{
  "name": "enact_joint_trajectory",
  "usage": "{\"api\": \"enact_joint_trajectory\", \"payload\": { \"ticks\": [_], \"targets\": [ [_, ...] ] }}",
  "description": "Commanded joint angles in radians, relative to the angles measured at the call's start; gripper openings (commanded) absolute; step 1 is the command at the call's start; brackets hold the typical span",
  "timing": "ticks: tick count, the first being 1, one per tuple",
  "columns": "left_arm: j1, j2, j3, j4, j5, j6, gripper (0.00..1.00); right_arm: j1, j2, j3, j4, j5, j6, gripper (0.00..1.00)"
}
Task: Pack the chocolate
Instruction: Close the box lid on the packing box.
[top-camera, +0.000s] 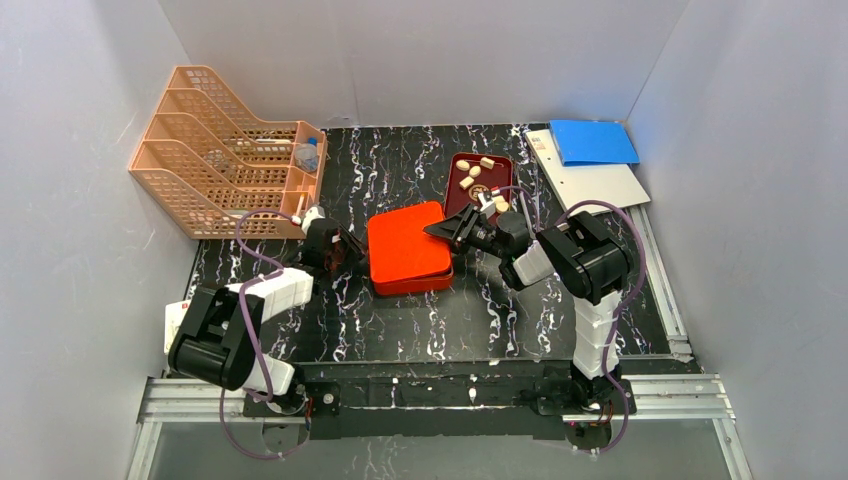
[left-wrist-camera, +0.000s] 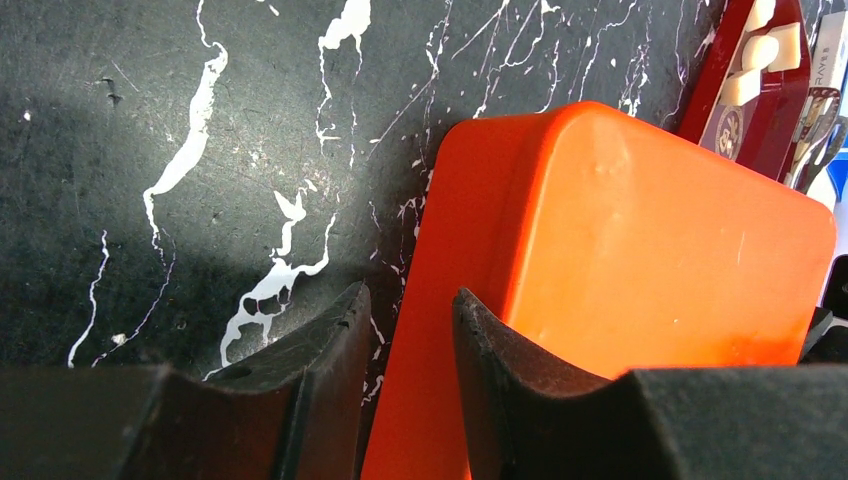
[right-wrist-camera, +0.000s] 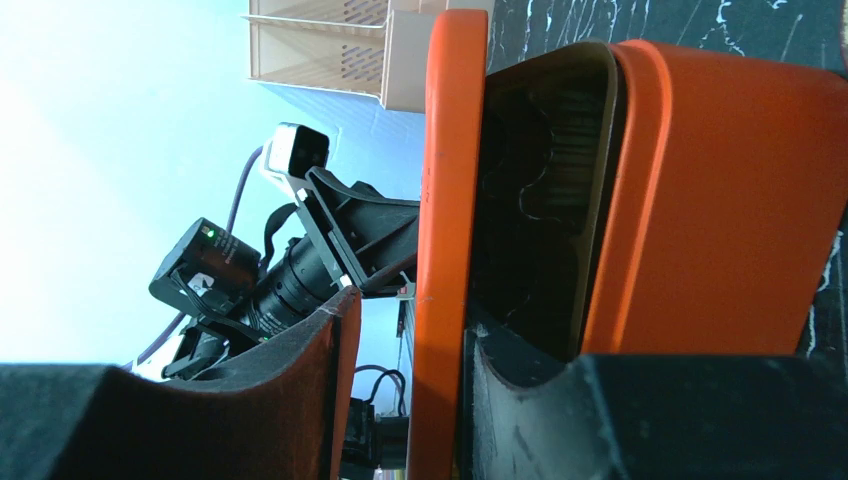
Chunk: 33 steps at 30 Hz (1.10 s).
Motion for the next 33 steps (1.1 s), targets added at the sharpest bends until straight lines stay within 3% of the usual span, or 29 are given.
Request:
{"api": "enact_joint_trajectory", "payload": {
  "ticks": [1,33],
  "targets": [
    [0.003,-0.004,0.039,-0.001,0.023,0.013,0.34,0.002,-0.047,0.000,-0.004,0.007,-0.041,0.46],
    [0.002,-0.017,0.047,-0.014,0.030,0.007,0.33,-0.002,-0.202,0.016,-0.286,0.045,-0.208,0.51]
  ]
}}
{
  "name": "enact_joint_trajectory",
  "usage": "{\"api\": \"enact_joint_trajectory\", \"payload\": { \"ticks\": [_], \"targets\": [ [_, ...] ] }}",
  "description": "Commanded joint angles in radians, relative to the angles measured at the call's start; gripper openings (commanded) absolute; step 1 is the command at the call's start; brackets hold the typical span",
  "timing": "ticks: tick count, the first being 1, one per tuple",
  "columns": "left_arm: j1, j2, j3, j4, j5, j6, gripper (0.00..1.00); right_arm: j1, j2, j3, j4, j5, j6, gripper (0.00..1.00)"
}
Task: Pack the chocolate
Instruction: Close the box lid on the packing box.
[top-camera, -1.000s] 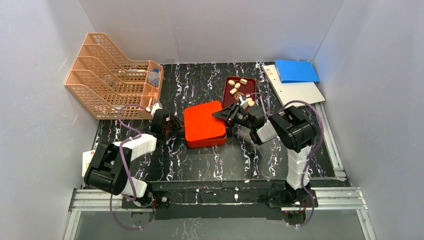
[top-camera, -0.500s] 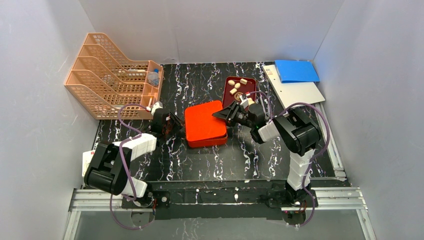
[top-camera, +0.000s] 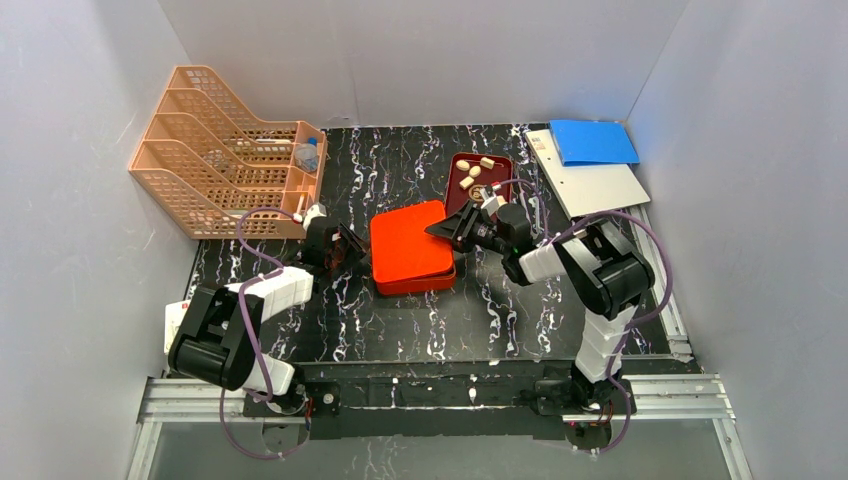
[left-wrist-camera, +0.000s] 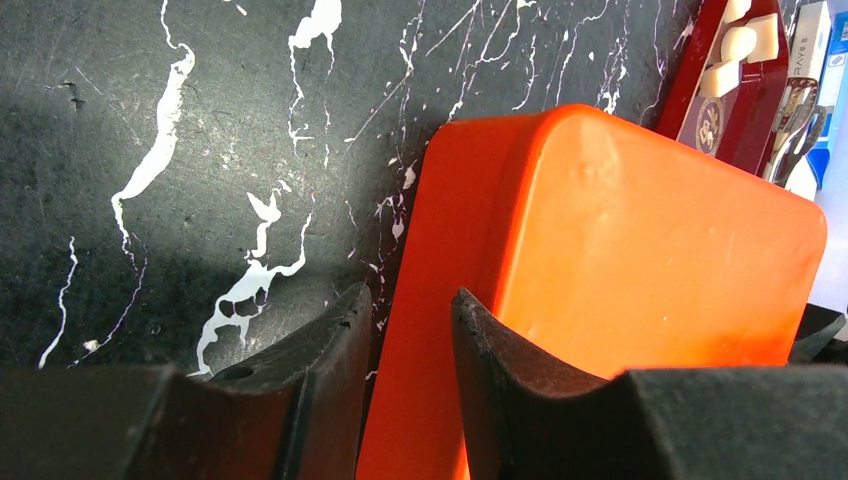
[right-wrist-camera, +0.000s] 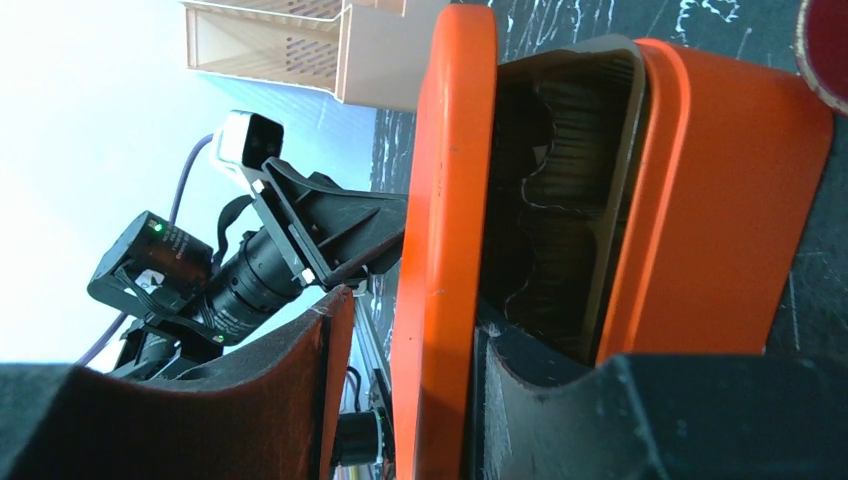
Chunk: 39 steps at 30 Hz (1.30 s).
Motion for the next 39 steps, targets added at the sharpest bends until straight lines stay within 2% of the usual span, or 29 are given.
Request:
{"api": "enact_joint_trajectory", "payload": {
  "ticks": [1,39],
  "targets": [
    [0.001,-0.018,0.034,-0.014,0.008,0.008,0.33,-0.002,-0.063,0.015,-0.035,0.017,-0.050,0.51],
    [-0.007,-0.020,0.039,-0.006,0.028,0.014,0.33,-0.092,-0.158,-0.056,-0.146,0.068,-0.108,0.51]
  ]
}}
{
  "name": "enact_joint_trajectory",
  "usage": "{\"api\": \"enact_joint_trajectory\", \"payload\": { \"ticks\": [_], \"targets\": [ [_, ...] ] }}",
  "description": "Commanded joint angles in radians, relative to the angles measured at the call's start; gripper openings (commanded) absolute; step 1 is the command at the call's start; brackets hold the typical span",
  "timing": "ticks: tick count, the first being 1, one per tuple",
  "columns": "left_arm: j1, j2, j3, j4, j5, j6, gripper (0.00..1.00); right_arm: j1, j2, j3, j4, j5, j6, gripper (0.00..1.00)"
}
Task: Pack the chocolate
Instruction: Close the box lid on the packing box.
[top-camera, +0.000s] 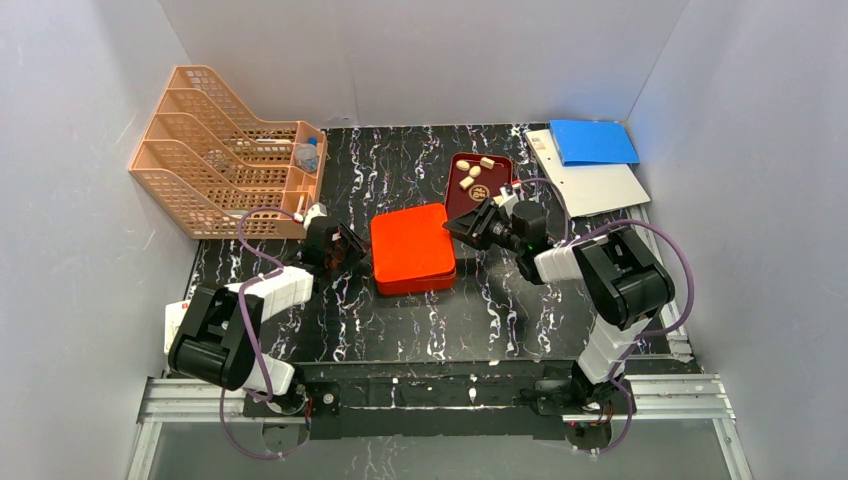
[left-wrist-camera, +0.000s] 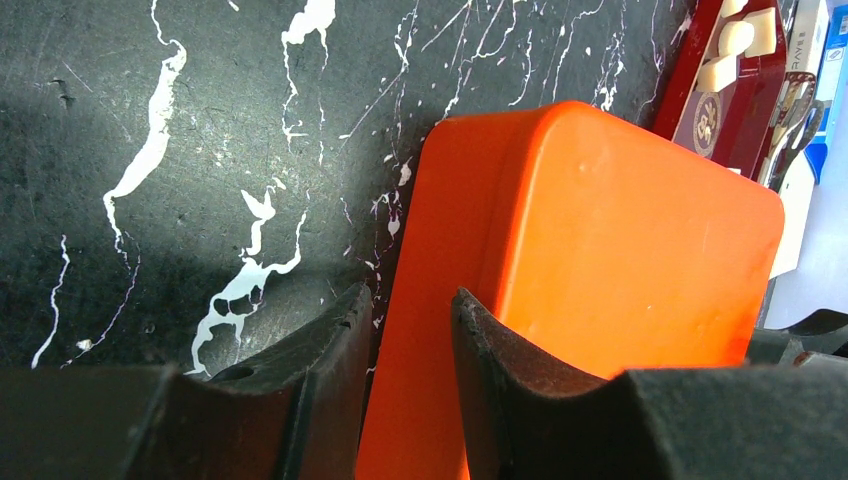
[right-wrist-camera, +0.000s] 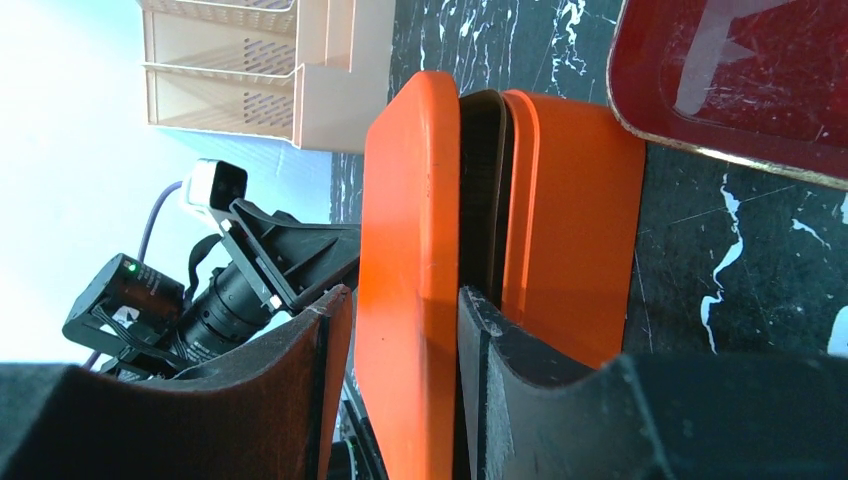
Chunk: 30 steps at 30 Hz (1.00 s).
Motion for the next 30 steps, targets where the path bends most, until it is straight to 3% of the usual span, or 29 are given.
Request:
{"api": "enact_joint_trajectory", "payload": {
  "ticks": [1,30],
  "targets": [
    [-0.007,-0.020,0.036,-0.001,0.019,0.014,0.33,-0.012,-0.054,-0.005,-0.001,0.020,-0.035,0.51],
    [-0.019,-0.025,0.029,-0.003,0.011,0.003,0.34,-0.028,-0.130,0.008,-0.225,0.049,-0.135,0.52]
  ]
}}
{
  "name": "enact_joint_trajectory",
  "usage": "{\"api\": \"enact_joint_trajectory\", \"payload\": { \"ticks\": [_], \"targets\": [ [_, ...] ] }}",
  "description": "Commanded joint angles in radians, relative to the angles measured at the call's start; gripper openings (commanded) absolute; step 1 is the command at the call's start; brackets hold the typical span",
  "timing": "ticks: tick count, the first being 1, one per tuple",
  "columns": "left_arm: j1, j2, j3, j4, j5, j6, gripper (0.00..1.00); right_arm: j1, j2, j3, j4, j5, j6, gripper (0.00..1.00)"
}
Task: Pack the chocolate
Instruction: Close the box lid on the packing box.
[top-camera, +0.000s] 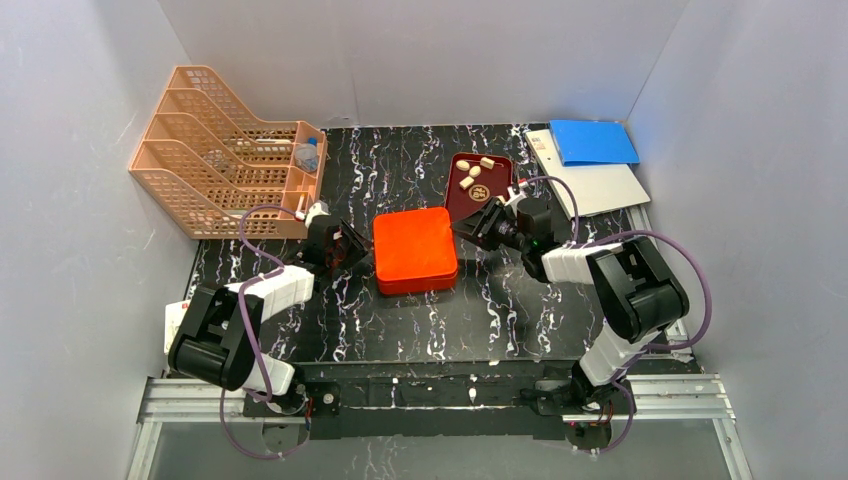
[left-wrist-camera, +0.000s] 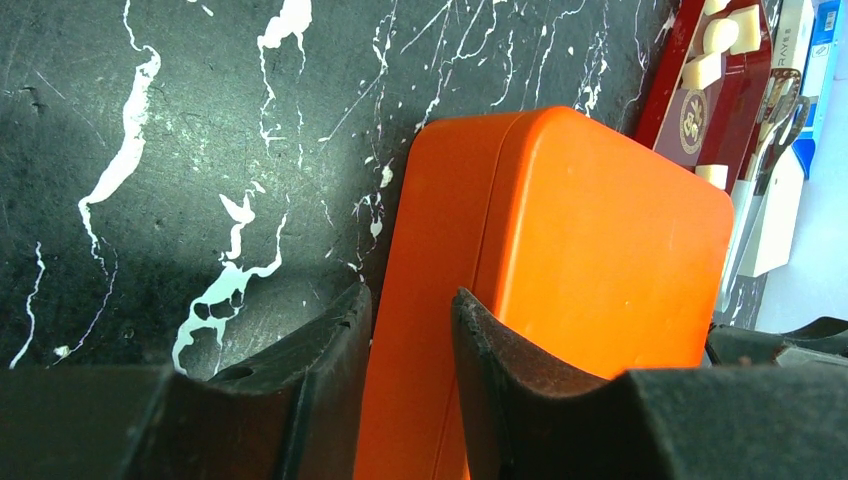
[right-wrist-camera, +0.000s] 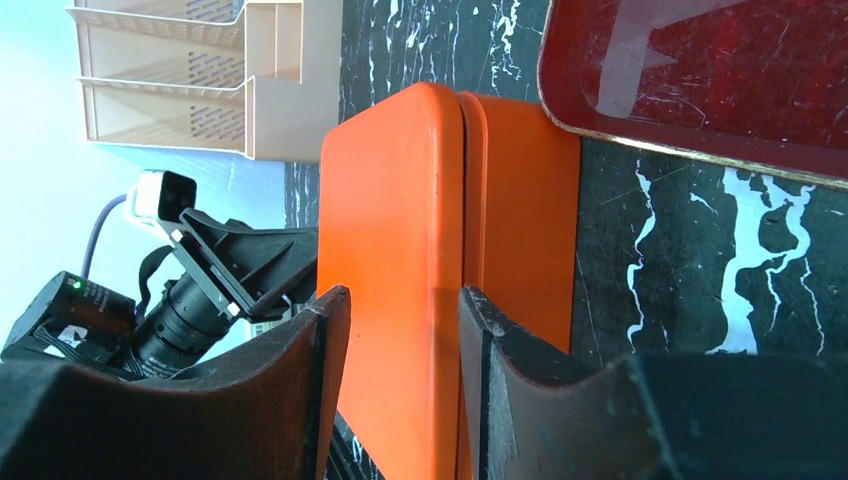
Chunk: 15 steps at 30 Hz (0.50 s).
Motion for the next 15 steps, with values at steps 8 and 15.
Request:
{"api": "enact_joint_trajectory", "payload": {
  "ticks": [8,15],
  "targets": [
    [-0.010,-0.047,0.000,0.002,-0.006,-0.003,0.43,-0.002,-0.029,0.021,-0.094,-0.032,-0.076,0.57],
    [-0.010,-0.062,-0.011,0.005,-0.011,-0.007,0.46,-0.001,-0.007,0.047,-0.131,-0.049,-0.096,0.60]
  ]
}}
